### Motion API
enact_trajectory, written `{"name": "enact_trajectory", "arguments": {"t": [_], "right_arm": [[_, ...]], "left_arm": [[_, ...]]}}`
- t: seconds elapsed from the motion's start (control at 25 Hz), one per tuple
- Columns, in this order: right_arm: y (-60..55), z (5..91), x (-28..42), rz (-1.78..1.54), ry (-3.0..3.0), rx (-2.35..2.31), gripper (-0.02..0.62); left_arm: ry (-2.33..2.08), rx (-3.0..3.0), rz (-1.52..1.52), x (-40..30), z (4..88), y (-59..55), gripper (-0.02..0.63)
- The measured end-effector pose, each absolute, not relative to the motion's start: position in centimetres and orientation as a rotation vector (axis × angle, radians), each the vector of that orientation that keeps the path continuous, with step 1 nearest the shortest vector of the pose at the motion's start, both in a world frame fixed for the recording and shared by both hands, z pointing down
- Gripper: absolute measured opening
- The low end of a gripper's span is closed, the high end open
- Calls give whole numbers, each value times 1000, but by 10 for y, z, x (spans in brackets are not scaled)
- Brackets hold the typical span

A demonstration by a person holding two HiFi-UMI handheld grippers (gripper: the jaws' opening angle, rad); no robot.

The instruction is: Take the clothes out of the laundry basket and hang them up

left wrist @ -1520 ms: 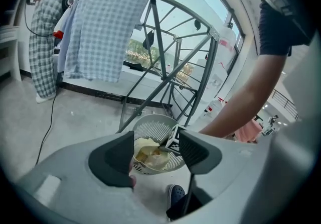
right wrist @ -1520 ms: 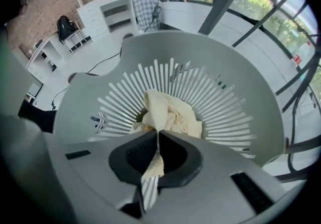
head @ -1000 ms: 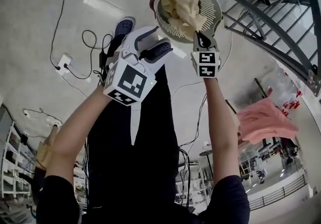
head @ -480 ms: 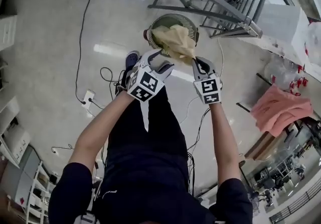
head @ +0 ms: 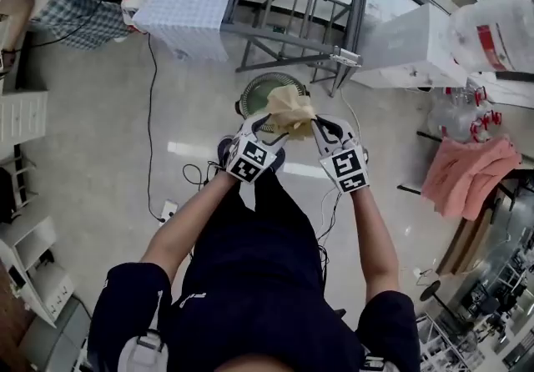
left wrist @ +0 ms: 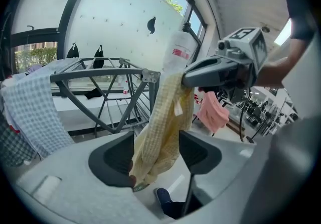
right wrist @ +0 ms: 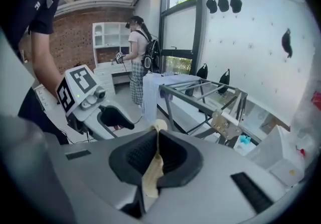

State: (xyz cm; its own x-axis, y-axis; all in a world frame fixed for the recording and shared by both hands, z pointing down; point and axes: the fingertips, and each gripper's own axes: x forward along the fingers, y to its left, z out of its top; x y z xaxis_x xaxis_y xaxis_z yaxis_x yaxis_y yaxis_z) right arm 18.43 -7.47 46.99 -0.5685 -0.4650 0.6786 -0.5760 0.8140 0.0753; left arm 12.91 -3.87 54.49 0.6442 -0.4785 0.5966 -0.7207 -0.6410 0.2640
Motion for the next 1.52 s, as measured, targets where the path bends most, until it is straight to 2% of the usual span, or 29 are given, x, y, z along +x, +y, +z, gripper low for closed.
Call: {"name": "enact_trajectory", "arguments": {"t": [0.36, 0.76, 0.84, 0.96, 1.28, 1.52], "right_arm": [[-72, 367, 175, 127, -2367, 869, 11], [-66, 307, 166, 126, -2445, 954, 11], [-66, 301, 167, 113, -2440, 970, 11], [-67, 299, 173, 104, -2419, 997, 12], [-72, 307, 193, 92, -2334, 1113, 12], [-72, 311, 195, 106, -2330, 1195, 12]], "left_arm": [[-947, 2341, 608, 146, 512, -37, 275], [-1024, 2315, 611, 145, 489, -65, 273], [-1068, 2325, 599, 137, 483, -69, 227], [-1166, 2320, 593, 117, 468, -73, 94], [-1396, 2289, 502, 46, 382, -100, 58], [-1479, 2378, 406, 34, 296, -114, 55]]}}
